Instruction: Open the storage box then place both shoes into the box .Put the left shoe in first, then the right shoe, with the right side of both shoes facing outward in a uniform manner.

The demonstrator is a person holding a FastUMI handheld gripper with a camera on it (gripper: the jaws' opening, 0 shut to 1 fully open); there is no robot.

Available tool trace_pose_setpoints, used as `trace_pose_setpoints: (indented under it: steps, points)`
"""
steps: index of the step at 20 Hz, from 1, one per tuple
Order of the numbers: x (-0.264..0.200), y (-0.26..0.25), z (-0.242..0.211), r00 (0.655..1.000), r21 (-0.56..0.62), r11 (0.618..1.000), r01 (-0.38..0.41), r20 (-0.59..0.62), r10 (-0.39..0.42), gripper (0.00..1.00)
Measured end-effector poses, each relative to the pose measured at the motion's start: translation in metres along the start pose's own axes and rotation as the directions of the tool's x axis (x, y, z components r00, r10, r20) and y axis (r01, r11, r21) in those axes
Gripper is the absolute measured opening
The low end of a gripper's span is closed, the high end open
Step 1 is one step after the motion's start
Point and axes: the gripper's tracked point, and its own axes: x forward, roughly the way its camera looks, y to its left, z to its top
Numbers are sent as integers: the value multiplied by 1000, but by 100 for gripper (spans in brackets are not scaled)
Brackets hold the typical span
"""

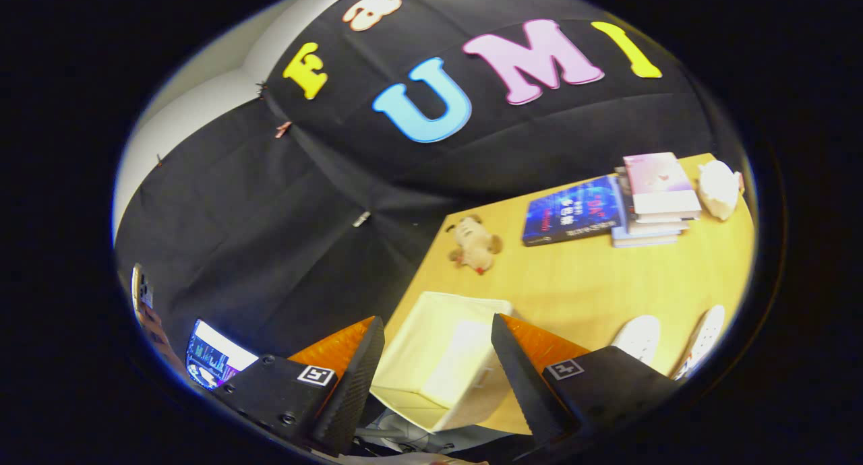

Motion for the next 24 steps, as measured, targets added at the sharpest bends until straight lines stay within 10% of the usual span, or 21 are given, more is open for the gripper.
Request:
trace_pose_setpoints:
  steps: [6, 13, 19, 24]
  points:
    - [-23, -128, -48, 951, -19, 957, 289, -114, -289, 96]
    - [-19, -229, -110, 851, -74, 893, 444, -279, -446, 92]
    - [-4, -283, -154, 767, -104, 856, 507, -399, -503, 75]
    - [16, -284, -170, 763, -93, 870, 483, -442, -471, 65]
